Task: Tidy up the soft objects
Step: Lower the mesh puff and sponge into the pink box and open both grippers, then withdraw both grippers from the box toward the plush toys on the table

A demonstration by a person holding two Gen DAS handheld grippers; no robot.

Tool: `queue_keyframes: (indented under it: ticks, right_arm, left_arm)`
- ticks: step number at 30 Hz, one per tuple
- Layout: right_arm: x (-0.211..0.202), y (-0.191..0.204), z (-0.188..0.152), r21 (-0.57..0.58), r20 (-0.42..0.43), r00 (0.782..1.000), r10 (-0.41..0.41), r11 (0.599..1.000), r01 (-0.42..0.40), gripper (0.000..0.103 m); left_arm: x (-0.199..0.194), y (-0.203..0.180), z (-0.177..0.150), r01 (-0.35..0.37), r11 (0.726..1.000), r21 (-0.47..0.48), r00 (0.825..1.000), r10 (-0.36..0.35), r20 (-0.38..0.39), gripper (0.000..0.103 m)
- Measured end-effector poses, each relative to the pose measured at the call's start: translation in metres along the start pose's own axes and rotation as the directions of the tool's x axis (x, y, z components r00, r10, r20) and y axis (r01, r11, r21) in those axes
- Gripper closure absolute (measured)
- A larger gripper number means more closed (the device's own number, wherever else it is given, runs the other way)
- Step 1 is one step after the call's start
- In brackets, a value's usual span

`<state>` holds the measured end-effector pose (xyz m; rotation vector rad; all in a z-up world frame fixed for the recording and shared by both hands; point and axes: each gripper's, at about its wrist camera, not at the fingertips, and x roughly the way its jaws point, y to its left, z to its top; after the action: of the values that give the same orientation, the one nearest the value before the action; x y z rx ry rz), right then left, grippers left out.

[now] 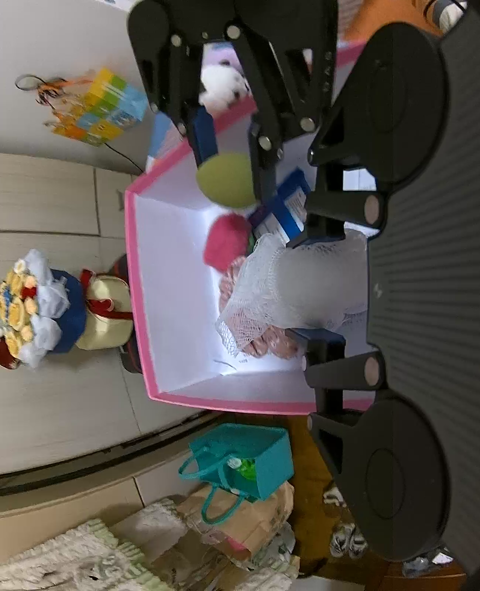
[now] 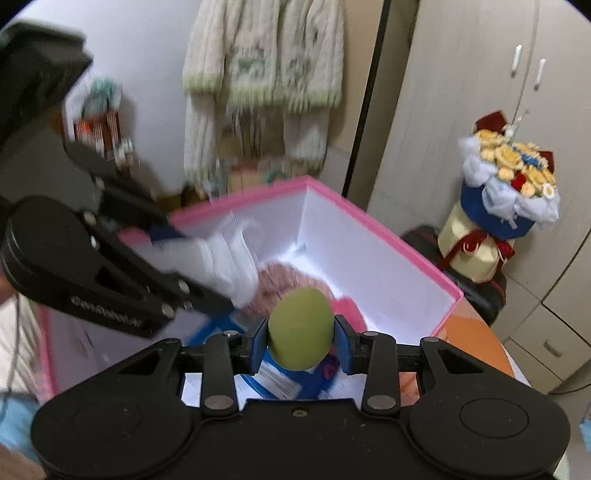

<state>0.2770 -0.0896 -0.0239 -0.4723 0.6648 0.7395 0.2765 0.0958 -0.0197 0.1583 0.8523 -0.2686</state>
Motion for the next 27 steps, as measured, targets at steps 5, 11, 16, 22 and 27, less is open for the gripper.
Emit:
queue_keyframes:
  ticks: [5,11,16,22,27]
  right_arm:
    - [0.011,0.004,0.004,-0.064,-0.061,0.993,-0.102,0.993,0.098,0.060]
    - [0.027,-0.001,0.010,-0.097,-0.086,0.975,-0.204,0.976,0.195,0.060]
    - [0.031,-0.008,0.009,-0.064,-0.076,0.977,-0.198,0.979,0.193,0.056]
    - [-0.006,-0.021,-0.001,0.106,0.044,0.995,-0.093,0.991,0.087,0.055]
    - [-0.054,-0.029,-0.020,0.257,0.128,0.992,-0.008,0.966,-0.025,0.055]
  left_arm:
    - [0.010,-0.003,-0.001,-0.084,0.996,0.039,0.996,0.084,0.011,0.060]
    - [0.017,-0.006,0.003,-0.138,0.989,0.052,0.990,0.138,0.008,0.055]
    - [0.016,-0.007,0.006,-0.174,0.984,0.043,0.985,0.174,0.015,0.041]
    - [-0.021,-0.005,0.001,-0.137,0.990,-0.017,0.982,0.138,0.125,0.036]
    - [-0.060,-0.010,-0.011,-0.082,0.997,-0.002,0.981,0.081,0.177,0.036]
